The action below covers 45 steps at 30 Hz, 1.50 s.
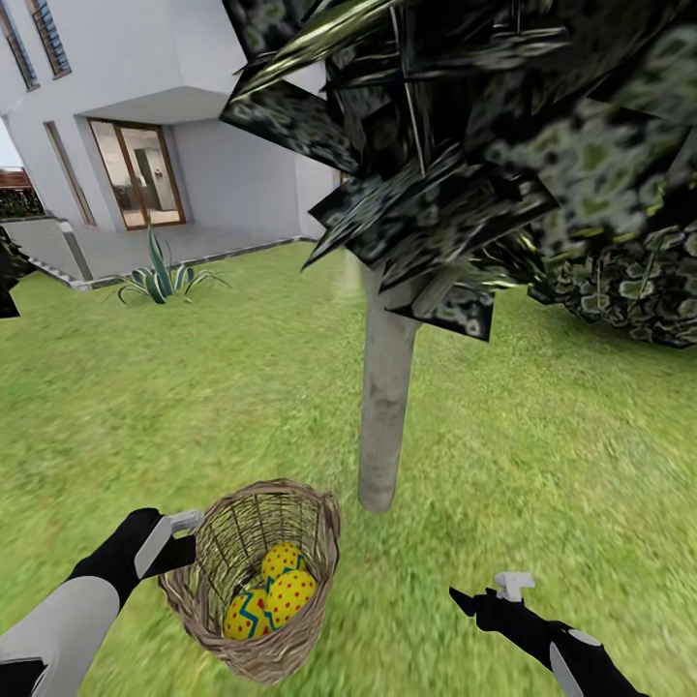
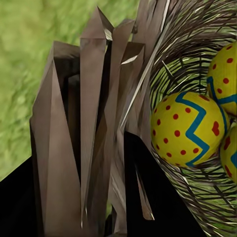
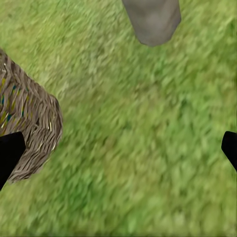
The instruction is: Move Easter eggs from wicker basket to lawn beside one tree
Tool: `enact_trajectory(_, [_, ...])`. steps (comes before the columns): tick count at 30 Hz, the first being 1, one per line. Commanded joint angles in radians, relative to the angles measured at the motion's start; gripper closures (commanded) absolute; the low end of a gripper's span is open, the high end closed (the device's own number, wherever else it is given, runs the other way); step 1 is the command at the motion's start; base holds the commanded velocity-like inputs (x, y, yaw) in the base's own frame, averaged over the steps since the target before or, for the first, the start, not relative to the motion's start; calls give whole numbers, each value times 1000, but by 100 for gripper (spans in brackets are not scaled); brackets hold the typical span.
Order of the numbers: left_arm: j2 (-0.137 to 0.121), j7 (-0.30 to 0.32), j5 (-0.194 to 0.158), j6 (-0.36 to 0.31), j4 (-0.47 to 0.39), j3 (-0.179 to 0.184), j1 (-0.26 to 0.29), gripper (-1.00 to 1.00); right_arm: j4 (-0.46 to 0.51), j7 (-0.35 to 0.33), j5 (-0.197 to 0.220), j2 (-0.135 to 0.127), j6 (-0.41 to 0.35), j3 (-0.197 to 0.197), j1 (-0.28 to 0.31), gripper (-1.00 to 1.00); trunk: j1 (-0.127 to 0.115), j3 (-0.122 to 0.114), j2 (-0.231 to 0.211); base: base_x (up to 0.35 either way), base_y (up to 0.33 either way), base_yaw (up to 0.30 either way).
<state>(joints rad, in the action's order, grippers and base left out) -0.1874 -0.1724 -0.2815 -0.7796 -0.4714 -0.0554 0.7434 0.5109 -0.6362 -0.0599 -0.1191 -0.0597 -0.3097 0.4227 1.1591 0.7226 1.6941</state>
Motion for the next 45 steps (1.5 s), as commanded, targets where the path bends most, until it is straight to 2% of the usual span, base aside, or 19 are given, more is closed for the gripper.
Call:
enact_trajectory(1, [0,-7,-19,-3,-1,-3,1,100,1,-8,-6,1,-6,-8,1,-100,4,4,8,0,0,0])
enact_trajectory(45, [-1,-7,-19,-3,-1,-3,1,100,1,-4,-6,1,-7,-8,1,-100,172,142,316,0,0,0])
